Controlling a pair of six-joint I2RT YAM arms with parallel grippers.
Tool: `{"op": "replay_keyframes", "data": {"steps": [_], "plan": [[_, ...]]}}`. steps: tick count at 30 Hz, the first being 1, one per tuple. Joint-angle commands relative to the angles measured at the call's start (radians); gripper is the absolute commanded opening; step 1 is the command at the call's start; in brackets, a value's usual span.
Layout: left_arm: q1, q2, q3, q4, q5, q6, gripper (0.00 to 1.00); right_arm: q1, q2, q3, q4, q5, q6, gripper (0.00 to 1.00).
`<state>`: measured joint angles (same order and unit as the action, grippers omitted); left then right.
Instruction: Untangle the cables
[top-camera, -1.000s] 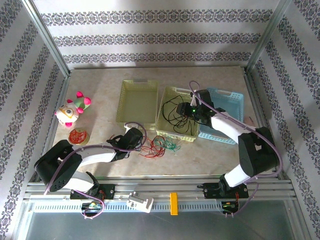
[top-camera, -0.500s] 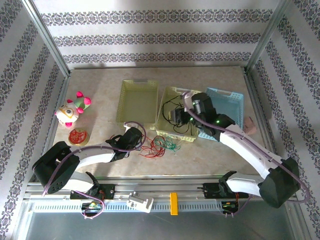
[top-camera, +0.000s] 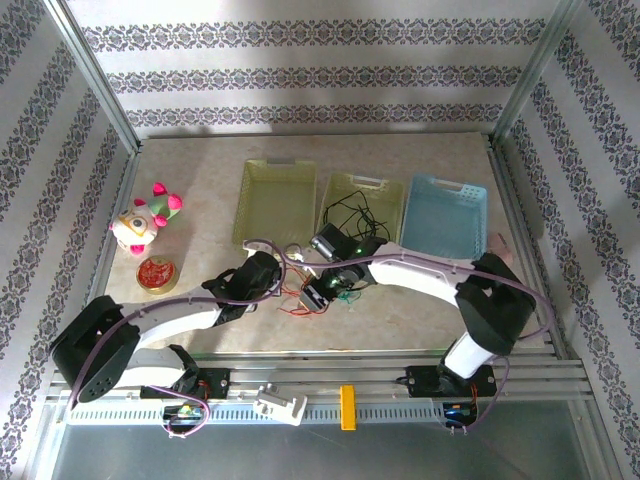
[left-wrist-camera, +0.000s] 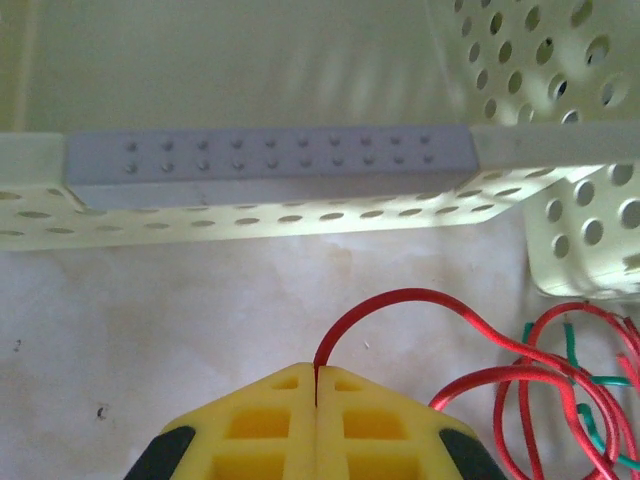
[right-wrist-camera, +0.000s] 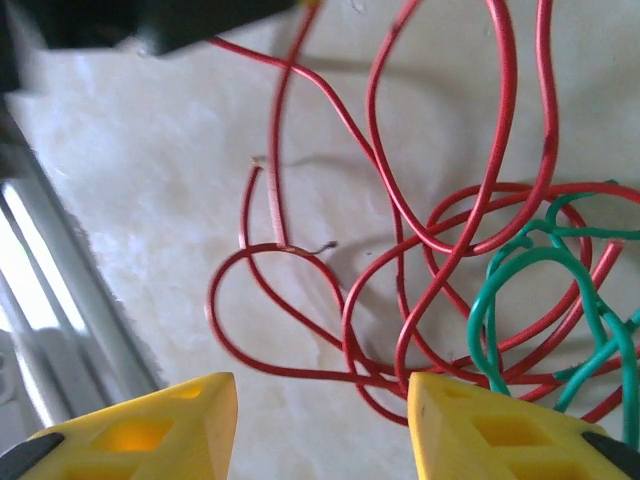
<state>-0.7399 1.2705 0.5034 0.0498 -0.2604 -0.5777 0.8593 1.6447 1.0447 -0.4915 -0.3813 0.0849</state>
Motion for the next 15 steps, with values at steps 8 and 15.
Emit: {"op": "replay_keyframes", "data": {"steps": [8,15], "plan": [[-0.005,-0.242,0.112,-0.226,-0.073,0.042,0.0,-0.03,0.017,-0.019,-0.01,0.003,-0.019,0.48],[0.013,-0.331,0.308,-0.271,-0.148,0.162,0.0,-0.073,-0.059,-0.071,0.055,-0.065,0.008,0.49]]}}
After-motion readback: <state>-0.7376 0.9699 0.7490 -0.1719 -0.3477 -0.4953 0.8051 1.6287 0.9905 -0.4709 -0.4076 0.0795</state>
